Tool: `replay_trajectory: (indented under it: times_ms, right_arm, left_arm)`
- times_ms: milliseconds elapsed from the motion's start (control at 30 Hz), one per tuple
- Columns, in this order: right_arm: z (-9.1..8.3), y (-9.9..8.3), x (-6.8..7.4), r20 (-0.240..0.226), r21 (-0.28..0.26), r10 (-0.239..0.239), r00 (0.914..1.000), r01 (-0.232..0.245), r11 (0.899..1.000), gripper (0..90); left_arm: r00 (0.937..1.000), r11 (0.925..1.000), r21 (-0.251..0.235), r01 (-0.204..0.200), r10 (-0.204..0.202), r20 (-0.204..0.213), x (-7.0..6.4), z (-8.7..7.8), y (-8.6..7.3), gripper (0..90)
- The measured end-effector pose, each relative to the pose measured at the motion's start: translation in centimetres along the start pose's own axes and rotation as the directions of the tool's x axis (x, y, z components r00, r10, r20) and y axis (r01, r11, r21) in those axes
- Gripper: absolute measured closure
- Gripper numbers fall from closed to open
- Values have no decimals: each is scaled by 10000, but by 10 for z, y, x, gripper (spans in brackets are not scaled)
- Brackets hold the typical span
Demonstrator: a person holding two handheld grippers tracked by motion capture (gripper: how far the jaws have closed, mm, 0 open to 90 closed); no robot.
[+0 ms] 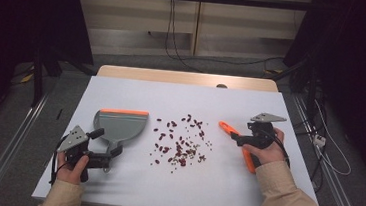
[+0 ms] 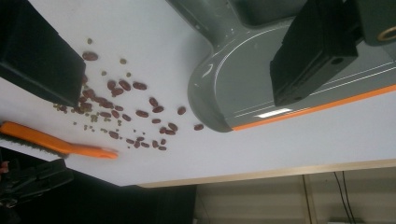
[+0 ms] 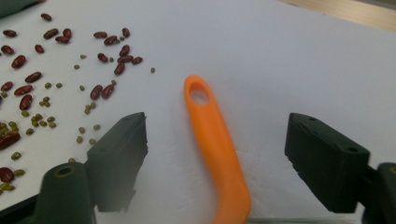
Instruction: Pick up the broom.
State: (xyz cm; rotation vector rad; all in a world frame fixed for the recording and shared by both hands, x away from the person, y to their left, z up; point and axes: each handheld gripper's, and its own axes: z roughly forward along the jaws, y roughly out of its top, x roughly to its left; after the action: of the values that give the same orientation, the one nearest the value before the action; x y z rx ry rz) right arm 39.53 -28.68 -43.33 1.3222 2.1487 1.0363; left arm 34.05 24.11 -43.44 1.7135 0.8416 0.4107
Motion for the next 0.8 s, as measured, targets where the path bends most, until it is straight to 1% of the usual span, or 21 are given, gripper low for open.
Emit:
replay_trajectory:
  times_ms: [33, 100, 133, 167, 200, 267, 400, 500, 533, 567, 600, 633, 667, 700, 733, 767, 800]
  right_arm:
    - [1, 1, 0, 53, 194, -54, 10000, 53, 9998, 257]
    - [4, 3, -1, 15, 550, -329, 9995, 328, 9979, 301]
    - [5, 3, -1, 30, 670, -333, 9994, 330, 9972, 314]
    - [7, 5, -2, -156, 939, -420, 9990, 433, 9946, 380]
    - [7, 5, -2, -156, 939, -420, 9990, 433, 9946, 380]
    - [8, 6, -3, -167, 1117, -481, 9987, 497, 9925, 397]
    - [10, 10, -5, -391, 1480, -687, 9969, 738, 9862, 464]
    - [11, 12, -6, -383, 1672, -786, 9962, 839, 9823, 467]
    - [12, 13, -7, -466, 1709, -848, 9953, 916, 9810, 480]
    - [12, 14, -7, -606, 1800, -817, 9948, 914, 9794, 484]
    - [13, 15, -8, -602, 1882, -836, 9947, 936, 9777, 487]
    - [13, 15, -9, -573, 1990, -902, 9943, 999, 9749, 486]
    - [13, 16, -10, -443, 2070, -894, 9950, 967, 9736, 486]
    - [14, 16, -11, -357, 2043, -928, 9950, 982, 9740, 507]
    - [14, 16, -13, -469, 2091, -785, 9958, 866, 9740, 530]
    - [15, 16, -14, -555, 2154, -629, 9965, 735, 9738, 534]
    - [15, 16, -14, -538, 2238, -577, 9969, 683, 9722, 556]
  left_arm:
    - [10000, 10000, -6, 0, 0, 9, 0, 0, 0, 32]
    - [10000, 10000, -5, -1, 1, 14, 0, 0, 0, 32]
    - [10000, 10000, 5, -5, 5, 10, 0, 0, 0, 32]
    - [10000, 10000, 7, 10, -10, 8, 0, 0, 0, 32]
    - [10000, 10000, 8, -2, 2, 26, 0, 0, 0, 32]
    - [10000, 10000, 23, -3, 3, 27, 0, 0, 0, 32]
    - [10000, 10000, 32, 17, -17, 62, 0, 0, 0, 32]
    - [10000, 10000, 44, -3, 3, 92, -1, 0, 0, 32]
    - [9999, 10000, 37, -16, 15, 103, -1, 0, 0, 32]
    - [9999, 10000, 45, -14, 14, 111, -1, 0, 0, 32]
    - [9999, 10000, 51, -18, 17, 125, -1, 0, 0, 32]
    - [9999, 10000, 47, -17, 17, 144, -1, 0, 0, 32]
    - [9999, 10000, 46, -20, 19, 151, -1, 0, 0, 32]
    - [9999, 10000, 46, -15, 14, 152, -1, 0, 0, 32]
    - [9999, 10000, 37, -6, 6, 148, -1, 0, 0, 32]
    - [9999, 10000, 30, -3, 2, 147, -1, 0, 0, 32]
    - [9999, 10000, 29, -4, 4, 146, -1, 0, 0, 32]
